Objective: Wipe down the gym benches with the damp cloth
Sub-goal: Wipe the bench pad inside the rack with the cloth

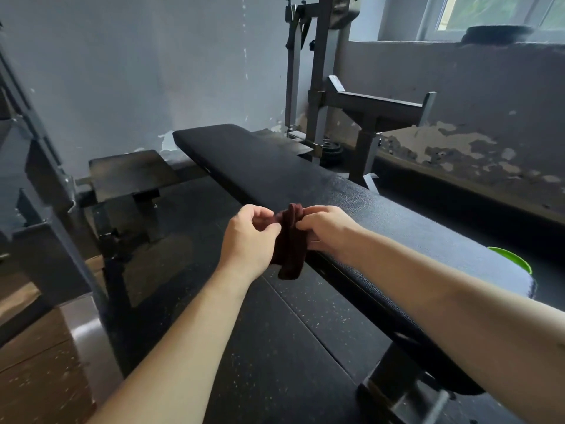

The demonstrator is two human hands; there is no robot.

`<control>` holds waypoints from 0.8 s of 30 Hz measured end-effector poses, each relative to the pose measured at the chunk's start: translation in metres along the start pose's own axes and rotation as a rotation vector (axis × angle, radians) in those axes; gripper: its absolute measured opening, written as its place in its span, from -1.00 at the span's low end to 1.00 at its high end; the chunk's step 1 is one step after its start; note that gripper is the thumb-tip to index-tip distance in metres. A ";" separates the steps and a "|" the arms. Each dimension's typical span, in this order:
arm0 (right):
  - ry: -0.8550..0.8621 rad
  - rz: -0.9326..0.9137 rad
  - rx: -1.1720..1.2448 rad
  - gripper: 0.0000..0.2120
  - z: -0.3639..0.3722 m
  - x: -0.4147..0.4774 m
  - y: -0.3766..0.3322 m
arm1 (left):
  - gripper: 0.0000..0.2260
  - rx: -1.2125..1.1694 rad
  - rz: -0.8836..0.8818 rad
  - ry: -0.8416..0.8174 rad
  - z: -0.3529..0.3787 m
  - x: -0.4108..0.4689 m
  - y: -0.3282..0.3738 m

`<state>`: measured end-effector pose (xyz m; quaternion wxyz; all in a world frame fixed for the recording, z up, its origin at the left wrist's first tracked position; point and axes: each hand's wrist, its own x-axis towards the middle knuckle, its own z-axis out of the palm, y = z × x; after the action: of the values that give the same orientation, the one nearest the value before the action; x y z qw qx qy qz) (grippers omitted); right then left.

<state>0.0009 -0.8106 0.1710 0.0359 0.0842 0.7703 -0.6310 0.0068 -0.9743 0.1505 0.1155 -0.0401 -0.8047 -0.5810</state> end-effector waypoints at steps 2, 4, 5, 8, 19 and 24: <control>-0.087 -0.004 0.020 -0.80 0.008 0.003 -0.002 | -0.89 0.004 0.009 0.001 -0.006 0.005 -0.001; -0.082 -0.027 -0.032 -0.81 0.018 0.010 0.001 | -0.89 0.020 0.025 0.004 -0.014 0.011 -0.004; -0.040 -0.046 -0.080 -0.85 0.022 0.015 0.003 | -0.89 0.037 0.037 0.008 -0.018 0.016 -0.007; 0.033 -0.036 -0.198 -0.84 0.030 0.030 -0.001 | -0.87 0.094 0.024 0.012 -0.035 0.033 -0.018; -0.064 -0.072 -0.221 -0.58 0.090 0.083 -0.072 | -0.80 0.208 -0.197 0.218 -0.070 0.099 -0.051; -0.074 -0.044 -0.184 -0.56 0.108 0.105 -0.114 | -0.56 -0.350 -0.435 -0.078 -0.082 0.117 -0.034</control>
<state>-0.1273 -0.9288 0.2424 0.0581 0.0402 0.8249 -0.5609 -0.1018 -1.0709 0.1708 -0.0519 0.0920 -0.6856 -0.7203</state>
